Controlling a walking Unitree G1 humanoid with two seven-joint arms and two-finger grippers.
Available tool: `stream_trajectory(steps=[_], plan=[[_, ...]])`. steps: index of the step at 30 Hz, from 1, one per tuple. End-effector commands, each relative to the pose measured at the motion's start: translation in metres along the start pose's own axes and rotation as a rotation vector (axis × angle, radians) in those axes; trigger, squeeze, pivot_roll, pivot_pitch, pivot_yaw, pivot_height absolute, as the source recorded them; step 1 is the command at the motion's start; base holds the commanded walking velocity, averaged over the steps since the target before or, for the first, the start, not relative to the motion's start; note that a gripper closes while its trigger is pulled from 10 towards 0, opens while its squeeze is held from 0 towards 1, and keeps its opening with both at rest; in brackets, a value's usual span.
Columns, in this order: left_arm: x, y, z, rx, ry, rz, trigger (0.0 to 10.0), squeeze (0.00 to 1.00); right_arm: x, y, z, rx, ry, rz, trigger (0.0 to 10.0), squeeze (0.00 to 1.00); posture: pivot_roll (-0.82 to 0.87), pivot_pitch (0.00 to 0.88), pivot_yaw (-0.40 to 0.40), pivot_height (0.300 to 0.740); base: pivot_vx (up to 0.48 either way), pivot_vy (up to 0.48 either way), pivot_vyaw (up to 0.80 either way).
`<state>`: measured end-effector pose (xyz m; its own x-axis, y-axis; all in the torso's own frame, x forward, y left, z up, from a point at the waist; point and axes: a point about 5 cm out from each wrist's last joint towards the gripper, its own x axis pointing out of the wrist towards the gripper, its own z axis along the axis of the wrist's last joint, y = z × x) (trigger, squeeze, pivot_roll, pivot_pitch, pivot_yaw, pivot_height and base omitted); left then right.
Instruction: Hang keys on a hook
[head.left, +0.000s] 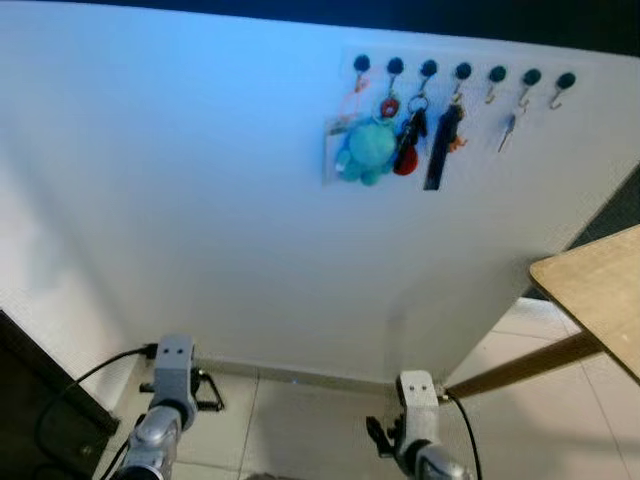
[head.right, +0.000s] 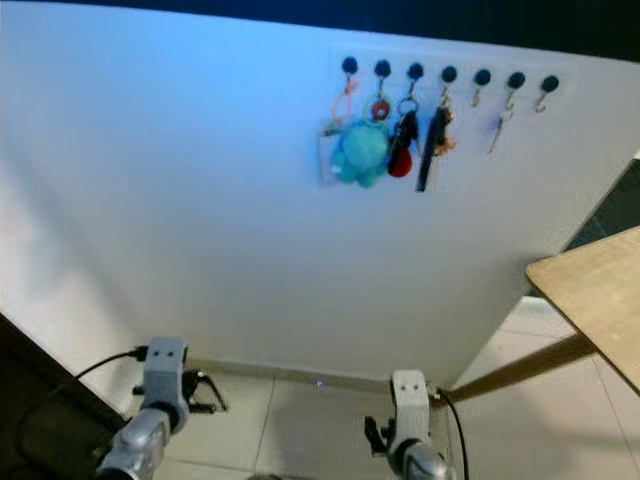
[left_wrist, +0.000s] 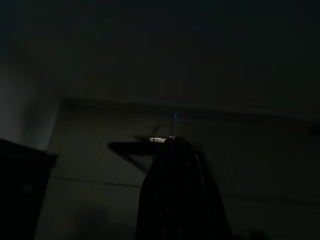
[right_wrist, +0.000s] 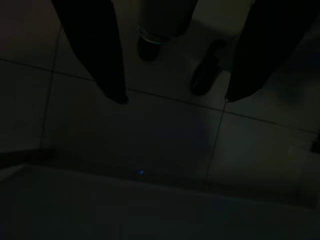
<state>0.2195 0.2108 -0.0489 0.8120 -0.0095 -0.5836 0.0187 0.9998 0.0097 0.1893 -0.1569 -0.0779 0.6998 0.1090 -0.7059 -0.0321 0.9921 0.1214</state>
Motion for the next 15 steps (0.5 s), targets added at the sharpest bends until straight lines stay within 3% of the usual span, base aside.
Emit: stream_trajectory(steps=[1, 9, 15], plan=[[0.0021, -0.0065, 0.0022, 0.003, -0.004, -0.023, 10.0, 0.0, -0.0026, -0.0072, -0.0041, 0.03, 0.003, -0.037, 10.0, 0.0, 0.11, 0.0, -0.046, 0.74, 0.0, 0.0, 0.0], [0.0025, -0.0072, 0.0035, -0.003, -0.015, -0.013, 10.0, 0.0, -0.0033, -0.0044, -0.0063, -0.031, 0.008, -0.007, 10.0, 0.0, 0.11, 0.006, -0.047, 0.74, 0.0, 0.0, 0.0], [0.0024, -0.0093, 0.0047, 0.018, -0.027, -0.028, 10.0, 0.0, -0.0033, -0.0015, -0.0071, -0.046, 0.009, 0.006, 10.0, 0.0, 0.11, 0.011, -0.047, 0.74, 0.0, 0.0, 0.65]])
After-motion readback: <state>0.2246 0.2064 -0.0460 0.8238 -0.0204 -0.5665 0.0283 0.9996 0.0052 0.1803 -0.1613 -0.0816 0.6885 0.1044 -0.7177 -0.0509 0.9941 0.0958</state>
